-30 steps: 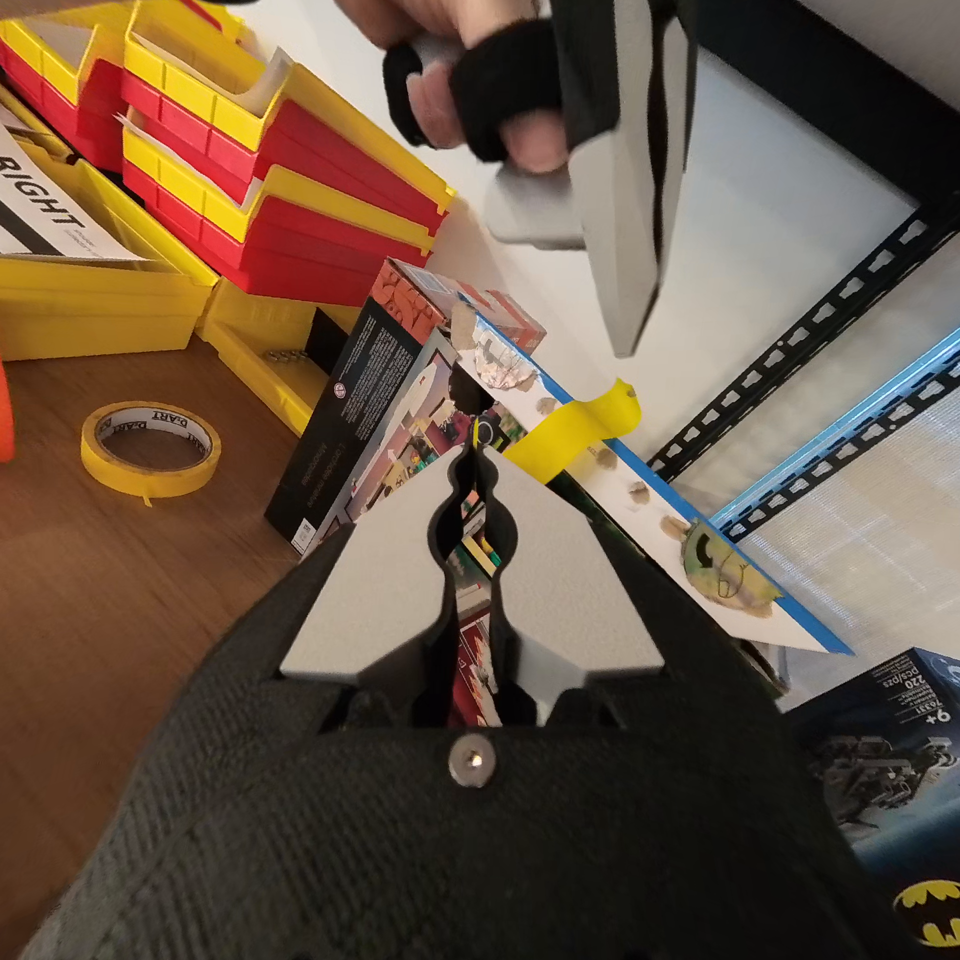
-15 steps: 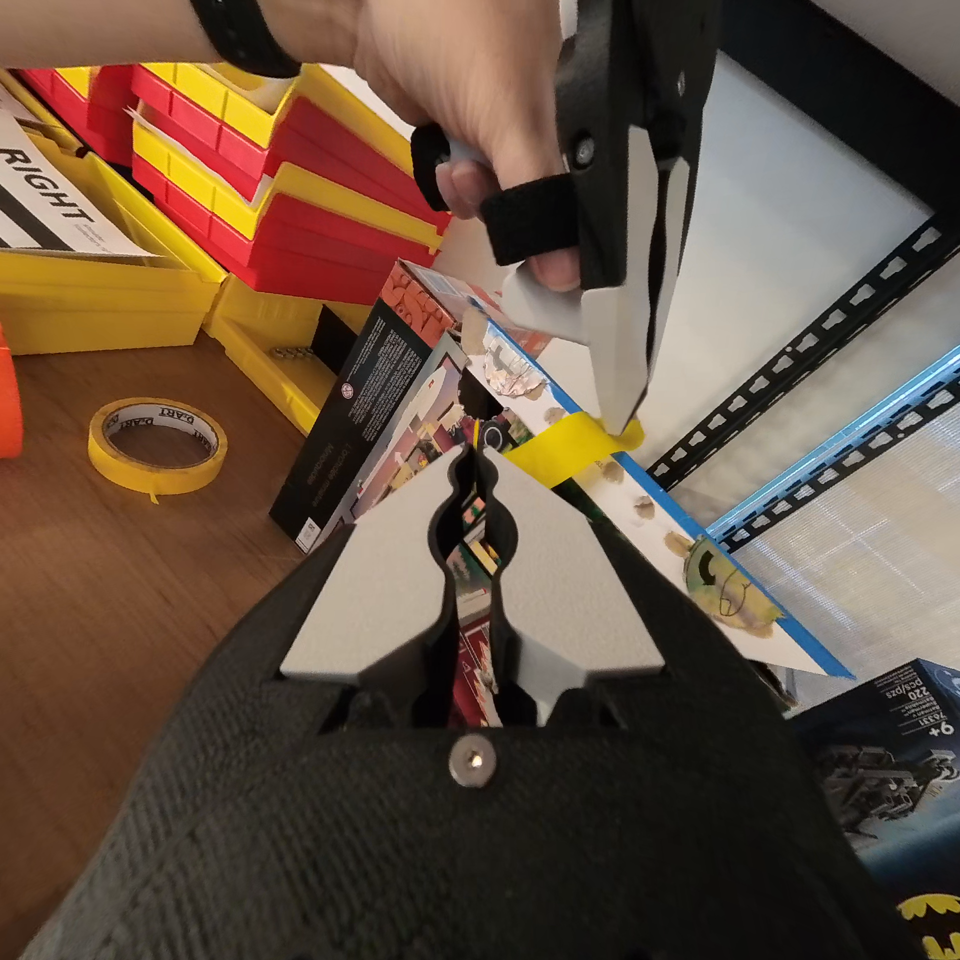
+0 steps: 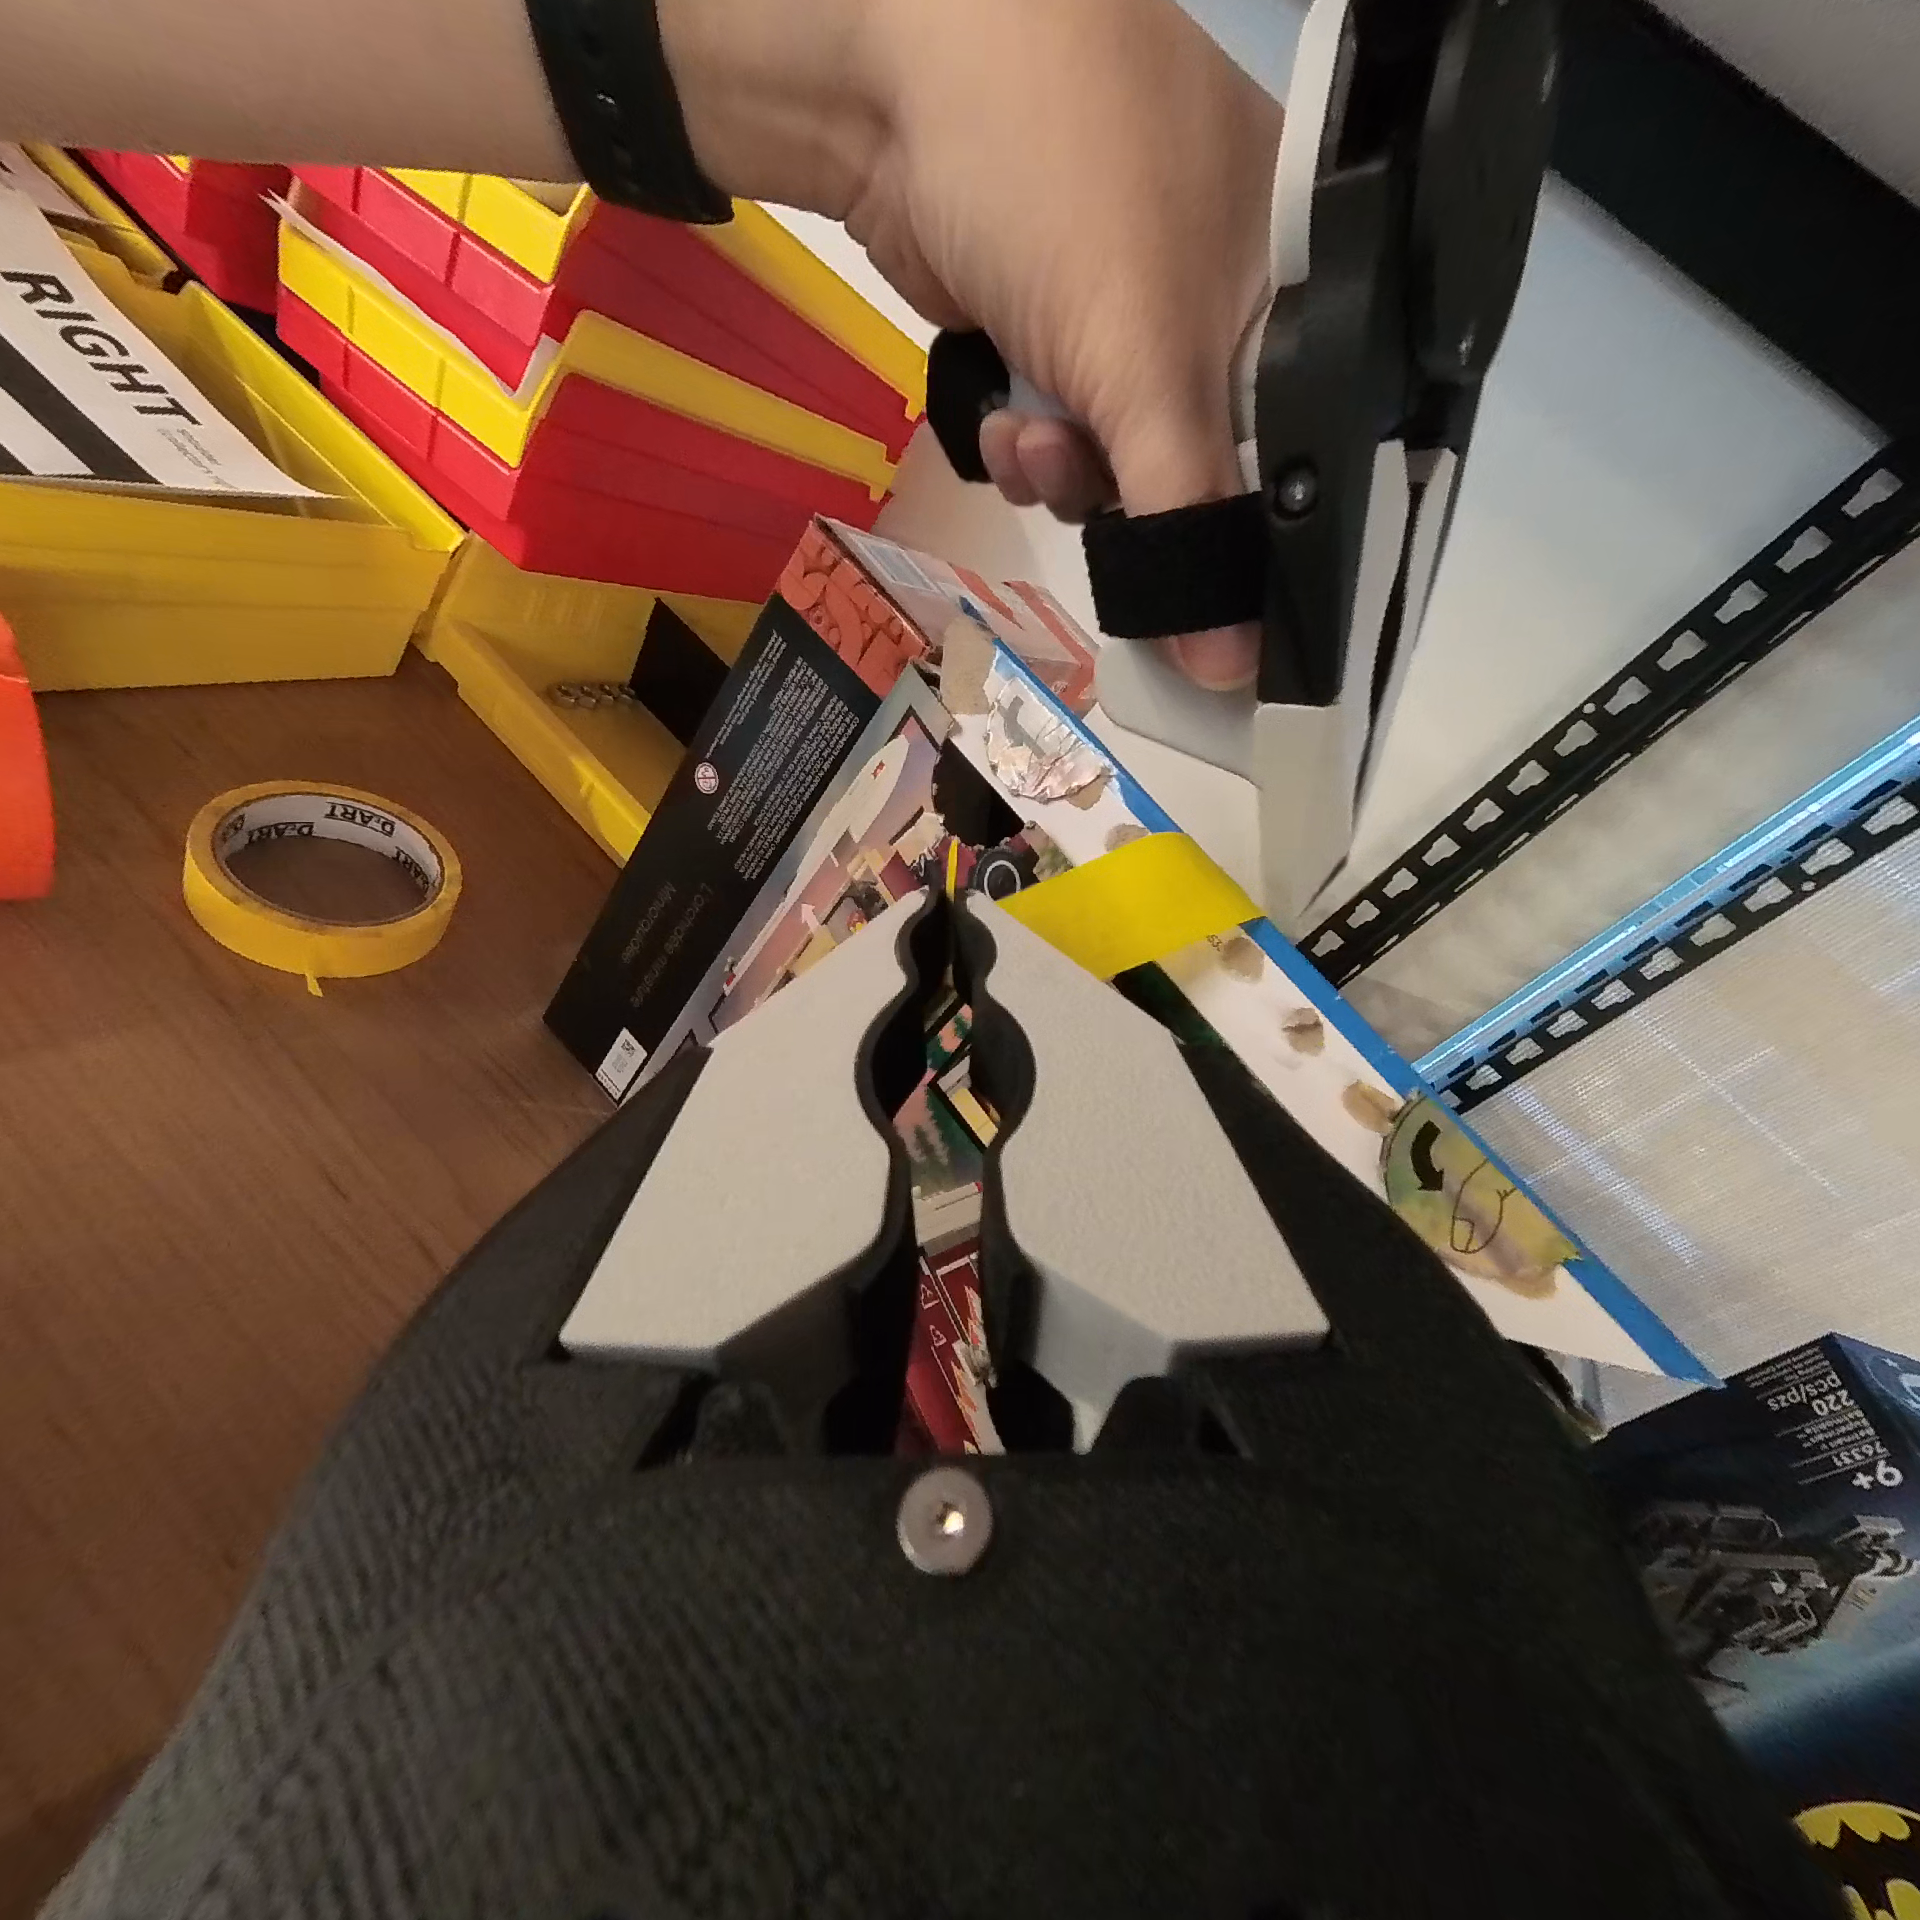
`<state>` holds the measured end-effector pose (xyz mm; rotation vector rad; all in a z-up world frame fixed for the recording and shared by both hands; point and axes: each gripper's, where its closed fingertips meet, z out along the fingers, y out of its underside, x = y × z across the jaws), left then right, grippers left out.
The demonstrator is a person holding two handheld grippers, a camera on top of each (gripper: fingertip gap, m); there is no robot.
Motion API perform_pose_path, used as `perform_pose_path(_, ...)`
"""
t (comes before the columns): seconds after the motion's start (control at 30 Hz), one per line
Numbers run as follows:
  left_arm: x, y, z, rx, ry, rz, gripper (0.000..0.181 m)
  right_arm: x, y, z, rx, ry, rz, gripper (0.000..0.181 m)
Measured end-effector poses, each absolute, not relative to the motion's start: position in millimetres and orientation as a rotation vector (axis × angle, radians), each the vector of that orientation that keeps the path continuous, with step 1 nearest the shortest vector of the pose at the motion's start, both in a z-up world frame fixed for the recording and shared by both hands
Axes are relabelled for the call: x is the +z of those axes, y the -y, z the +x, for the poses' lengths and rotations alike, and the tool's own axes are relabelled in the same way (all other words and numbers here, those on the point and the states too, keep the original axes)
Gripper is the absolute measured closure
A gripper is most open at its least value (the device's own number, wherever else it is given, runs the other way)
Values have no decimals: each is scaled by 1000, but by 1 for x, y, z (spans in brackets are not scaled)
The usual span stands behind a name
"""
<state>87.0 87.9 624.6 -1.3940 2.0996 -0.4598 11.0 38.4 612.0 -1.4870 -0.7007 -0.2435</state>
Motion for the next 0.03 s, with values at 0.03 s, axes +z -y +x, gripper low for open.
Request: perform_pose_path(0.03,624,-91,86,-440,-2096,-1393,181,612,-38,11,-245,701,-1487,181)
